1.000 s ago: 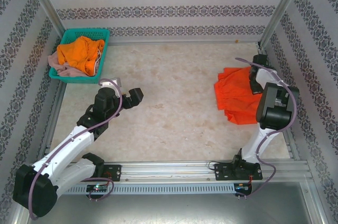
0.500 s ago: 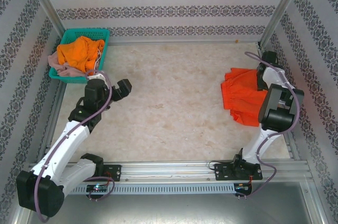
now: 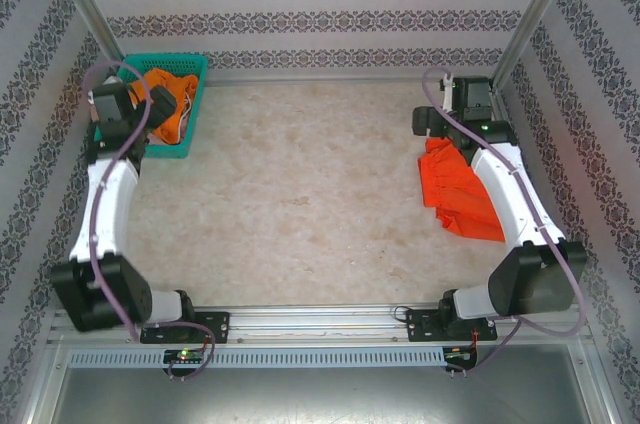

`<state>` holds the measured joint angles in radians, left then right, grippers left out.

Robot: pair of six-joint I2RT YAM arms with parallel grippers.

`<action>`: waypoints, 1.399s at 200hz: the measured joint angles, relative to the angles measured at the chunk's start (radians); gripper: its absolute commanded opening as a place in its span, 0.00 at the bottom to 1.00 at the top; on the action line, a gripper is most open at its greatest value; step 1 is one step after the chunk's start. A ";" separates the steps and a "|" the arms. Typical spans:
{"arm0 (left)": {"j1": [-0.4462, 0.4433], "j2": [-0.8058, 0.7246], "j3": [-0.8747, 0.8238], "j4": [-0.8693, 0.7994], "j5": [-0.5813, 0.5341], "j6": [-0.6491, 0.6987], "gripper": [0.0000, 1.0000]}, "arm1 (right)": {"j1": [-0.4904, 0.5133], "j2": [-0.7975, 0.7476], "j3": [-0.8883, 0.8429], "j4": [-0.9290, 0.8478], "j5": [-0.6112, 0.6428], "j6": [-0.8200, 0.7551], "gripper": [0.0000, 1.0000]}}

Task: Fold and stack the shorts

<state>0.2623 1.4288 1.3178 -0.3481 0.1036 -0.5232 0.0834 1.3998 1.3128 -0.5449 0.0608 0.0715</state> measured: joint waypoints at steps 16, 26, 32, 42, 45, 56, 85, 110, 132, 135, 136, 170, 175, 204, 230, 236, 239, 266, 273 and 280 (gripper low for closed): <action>0.006 0.156 0.156 -0.049 0.020 0.047 0.93 | 0.048 -0.010 -0.021 0.002 -0.005 0.013 0.94; 0.006 0.251 0.255 -0.093 0.023 0.082 0.92 | 0.078 -0.013 -0.039 0.004 -0.011 0.019 0.94; 0.006 0.298 0.309 -0.122 0.025 0.101 0.91 | 0.095 -0.016 -0.050 0.005 -0.012 0.025 0.94; 0.006 0.377 0.397 -0.177 0.027 0.136 0.89 | 0.118 -0.019 -0.072 0.007 -0.018 0.032 0.94; 0.006 0.396 0.420 -0.192 0.026 0.146 0.89 | 0.124 -0.021 -0.079 0.007 -0.019 0.032 0.94; 0.006 0.471 0.509 -0.257 0.027 0.181 0.89 | 0.142 -0.023 -0.099 0.006 -0.026 0.036 0.94; 0.006 0.653 0.719 -0.416 0.029 0.253 0.86 | 0.148 -0.023 -0.137 0.007 -0.028 0.043 0.95; 0.006 0.790 0.853 -0.534 0.038 0.292 0.77 | 0.149 -0.024 -0.163 0.007 -0.028 0.055 0.94; 0.005 0.877 0.909 -0.610 0.031 0.312 0.69 | 0.149 -0.026 -0.184 0.009 -0.028 0.063 0.95; 0.005 0.887 0.911 -0.617 0.029 0.314 0.68 | 0.149 -0.027 -0.187 0.010 -0.028 0.064 0.94; 0.005 0.888 0.911 -0.618 0.028 0.315 0.68 | 0.149 -0.027 -0.188 0.011 -0.028 0.065 0.94; 0.005 0.914 0.912 -0.643 -0.017 0.339 0.41 | 0.149 -0.036 -0.230 0.023 -0.029 0.077 0.94; 0.005 0.914 0.912 -0.643 -0.021 0.335 0.35 | 0.149 -0.037 -0.236 0.026 -0.029 0.077 0.94; 0.005 0.914 0.912 -0.641 -0.026 0.340 0.04 | 0.149 -0.037 -0.256 0.034 -0.033 0.081 0.93; 0.005 0.904 0.912 -0.639 -0.018 0.323 0.00 | 0.149 -0.038 -0.256 0.048 -0.041 0.079 0.92; 0.005 0.895 0.912 -0.637 -0.014 0.317 0.00 | 0.149 -0.040 -0.256 0.052 -0.041 0.079 0.92; 0.005 0.892 0.912 -0.636 -0.012 0.314 0.00 | 0.149 -0.041 -0.256 0.053 -0.041 0.080 0.91; 0.005 0.812 0.924 -0.624 0.023 0.277 0.00 | 0.149 -0.078 -0.256 0.075 -0.042 0.080 0.90; 0.005 0.787 0.946 -0.623 0.035 0.264 0.00 | 0.149 -0.095 -0.260 0.087 -0.044 0.080 0.90; 0.005 0.766 0.972 -0.621 0.047 0.253 0.00 | 0.149 -0.116 -0.270 0.103 -0.044 0.080 0.89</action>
<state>0.2676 2.1948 2.2894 -0.9688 0.1505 -0.2707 0.2321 1.2835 1.0431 -0.4423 0.0166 0.1516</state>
